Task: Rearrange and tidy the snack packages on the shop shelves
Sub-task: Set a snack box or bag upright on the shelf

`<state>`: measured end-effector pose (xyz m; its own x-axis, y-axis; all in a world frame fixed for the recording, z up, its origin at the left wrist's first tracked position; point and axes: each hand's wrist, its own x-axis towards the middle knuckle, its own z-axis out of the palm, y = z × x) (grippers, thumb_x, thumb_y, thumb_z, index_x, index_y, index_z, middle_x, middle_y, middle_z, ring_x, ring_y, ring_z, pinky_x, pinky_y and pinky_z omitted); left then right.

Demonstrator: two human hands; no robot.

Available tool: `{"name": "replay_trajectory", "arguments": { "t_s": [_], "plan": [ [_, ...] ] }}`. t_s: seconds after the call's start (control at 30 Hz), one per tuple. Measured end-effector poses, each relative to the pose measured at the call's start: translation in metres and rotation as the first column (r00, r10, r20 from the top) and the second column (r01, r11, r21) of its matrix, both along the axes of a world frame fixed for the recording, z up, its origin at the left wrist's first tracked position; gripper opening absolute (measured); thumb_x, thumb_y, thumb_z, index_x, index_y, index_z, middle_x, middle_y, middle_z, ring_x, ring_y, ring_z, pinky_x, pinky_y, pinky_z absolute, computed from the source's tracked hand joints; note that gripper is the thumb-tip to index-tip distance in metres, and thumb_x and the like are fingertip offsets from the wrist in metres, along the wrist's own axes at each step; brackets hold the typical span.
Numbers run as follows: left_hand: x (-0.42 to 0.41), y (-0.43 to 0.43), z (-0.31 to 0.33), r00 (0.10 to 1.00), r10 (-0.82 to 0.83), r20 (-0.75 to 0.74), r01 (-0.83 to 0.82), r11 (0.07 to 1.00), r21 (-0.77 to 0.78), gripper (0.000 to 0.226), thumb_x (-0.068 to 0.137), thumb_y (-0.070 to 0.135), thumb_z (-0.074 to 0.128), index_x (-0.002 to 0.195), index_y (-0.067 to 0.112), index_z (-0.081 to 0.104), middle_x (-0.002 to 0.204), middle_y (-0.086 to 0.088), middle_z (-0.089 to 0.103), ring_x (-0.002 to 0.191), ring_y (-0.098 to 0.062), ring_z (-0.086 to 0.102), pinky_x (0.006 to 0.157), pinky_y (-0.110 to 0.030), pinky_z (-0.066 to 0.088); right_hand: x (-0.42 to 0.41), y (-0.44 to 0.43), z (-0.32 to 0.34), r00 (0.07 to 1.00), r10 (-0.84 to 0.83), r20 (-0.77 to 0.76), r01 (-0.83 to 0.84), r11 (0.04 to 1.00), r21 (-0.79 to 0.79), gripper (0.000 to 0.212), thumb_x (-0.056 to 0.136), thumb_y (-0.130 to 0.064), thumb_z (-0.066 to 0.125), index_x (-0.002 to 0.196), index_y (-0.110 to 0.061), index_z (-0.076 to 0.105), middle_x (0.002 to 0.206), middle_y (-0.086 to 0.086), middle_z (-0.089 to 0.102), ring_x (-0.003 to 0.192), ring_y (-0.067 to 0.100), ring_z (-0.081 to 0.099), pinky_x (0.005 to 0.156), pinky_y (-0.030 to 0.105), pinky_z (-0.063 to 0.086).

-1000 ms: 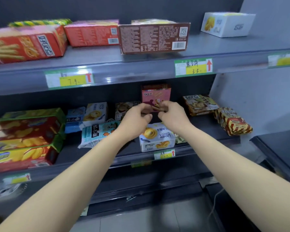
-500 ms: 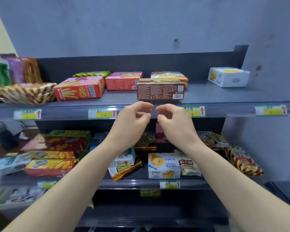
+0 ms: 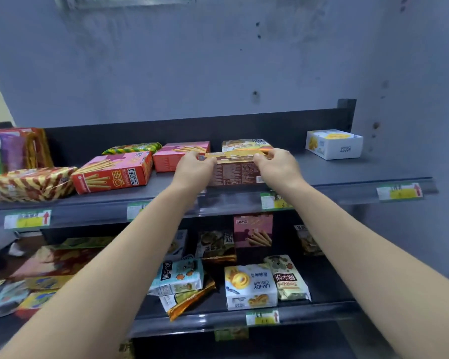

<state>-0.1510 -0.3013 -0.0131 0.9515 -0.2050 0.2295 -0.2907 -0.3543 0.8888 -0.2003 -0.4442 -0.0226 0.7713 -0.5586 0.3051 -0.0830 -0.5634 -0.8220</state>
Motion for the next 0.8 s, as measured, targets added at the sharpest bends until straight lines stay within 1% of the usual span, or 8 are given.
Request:
{"name": "replay_trajectory", "arguments": {
  "t_s": [0.1, 0.17, 0.23, 0.37, 0.47, 0.57, 0.73, 0.8],
  "plan": [
    [0.017, -0.005, 0.001, 0.979, -0.016, -0.204, -0.007, 0.993, -0.114, 0.020, 0.096, 0.026, 0.048, 0.090, 0.009, 0.057, 0.104, -0.013, 0.067, 0.098, -0.024, 0.064, 0.089, -0.039, 0.053, 0.016, -0.003, 0.000, 0.996, -0.049, -0.079, 0.052, 0.998, 0.035, 0.043, 0.095, -0.045, 0.041, 0.099, -0.007, 0.059, 0.105, 0.010, 0.065, 0.099, 0.031, 0.060, 0.094, 0.046, 0.046],
    [0.023, -0.006, 0.001, 0.967, -0.010, -0.253, -0.035, 0.985, -0.171, 0.016, 0.097, 0.022, 0.049, 0.093, 0.008, 0.055, 0.102, -0.012, 0.066, 0.101, -0.025, 0.064, 0.092, -0.039, 0.053, 0.022, -0.002, 0.000, 0.993, -0.093, -0.078, 0.097, 0.994, 0.046, 0.039, 0.097, -0.042, 0.039, 0.094, -0.007, 0.056, 0.108, 0.013, 0.063, 0.102, 0.032, 0.058, 0.097, 0.049, 0.043],
    [0.026, -0.006, -0.001, 0.964, 0.007, -0.265, -0.067, 0.974, -0.214, 0.012, 0.096, 0.017, 0.049, 0.096, 0.006, 0.054, 0.101, -0.012, 0.065, 0.101, -0.026, 0.064, 0.092, -0.039, 0.053, 0.023, -0.001, -0.003, 0.991, -0.123, -0.051, 0.124, 0.992, 0.024, 0.036, 0.098, -0.037, 0.040, 0.092, -0.006, 0.058, 0.109, 0.015, 0.063, 0.103, 0.034, 0.057, 0.095, 0.045, 0.044],
    [0.023, -0.001, -0.007, 0.976, 0.037, -0.216, -0.093, 0.962, -0.256, 0.019, 0.090, 0.009, 0.051, 0.071, 0.011, 0.057, 0.095, -0.013, 0.065, 0.102, -0.031, 0.063, 0.094, -0.045, 0.050, 0.019, -0.002, -0.012, 0.992, -0.125, 0.023, 0.125, 0.992, 0.008, 0.034, 0.097, -0.031, 0.041, 0.097, -0.003, 0.061, 0.104, 0.014, 0.064, 0.097, 0.032, 0.058, 0.075, 0.033, 0.041],
    [0.015, 0.002, -0.008, 0.988, 0.028, -0.154, -0.075, 0.947, -0.311, 0.025, 0.085, 0.003, 0.052, 0.063, 0.010, 0.059, 0.083, -0.011, 0.061, 0.080, -0.025, 0.058, 0.078, -0.037, 0.050, 0.011, -0.001, -0.011, 0.988, -0.103, 0.116, 0.094, 0.992, 0.080, 0.027, 0.093, -0.025, 0.044, 0.107, -0.006, 0.059, 0.097, 0.007, 0.060, 0.089, 0.026, 0.056, 0.074, 0.034, 0.044],
    [0.001, 0.005, -0.007, 0.994, 0.012, -0.111, -0.053, 0.924, -0.378, 0.021, 0.083, -0.001, 0.054, 0.066, 0.009, 0.060, 0.073, -0.006, 0.059, 0.070, -0.022, 0.052, 0.067, -0.028, 0.043, -0.001, -0.001, -0.009, 0.977, -0.078, 0.199, 0.048, 0.988, 0.148, 0.016, 0.090, -0.020, 0.048, 0.101, -0.011, 0.056, 0.092, 0.001, 0.056, 0.079, 0.017, 0.050, 0.060, 0.026, 0.040],
    [-0.035, 0.010, -0.014, 0.993, -0.016, -0.115, -0.040, 0.886, -0.461, 0.028, 0.086, -0.006, 0.055, 0.111, 0.004, 0.059, 0.095, -0.007, 0.063, 0.088, -0.020, 0.063, 0.069, -0.022, 0.054, -0.032, 0.000, -0.015, 0.959, -0.041, 0.281, -0.053, 0.945, 0.321, 0.019, 0.087, -0.008, 0.053, 0.104, -0.014, 0.046, 0.086, -0.007, 0.049, 0.073, 0.006, 0.048, 0.057, 0.021, 0.041],
    [-0.047, 0.014, -0.018, 0.993, -0.026, -0.113, -0.030, 0.884, -0.466, 0.030, 0.085, -0.009, 0.055, 0.109, 0.008, 0.057, 0.089, -0.003, 0.062, 0.083, -0.017, 0.063, 0.064, -0.019, 0.052, -0.046, -0.001, -0.020, 0.958, -0.028, 0.284, -0.082, 0.928, 0.365, 0.025, 0.085, -0.006, 0.055, 0.107, -0.013, 0.045, 0.087, -0.008, 0.048, 0.074, 0.004, 0.047, 0.059, 0.020, 0.040]
  ]
}}
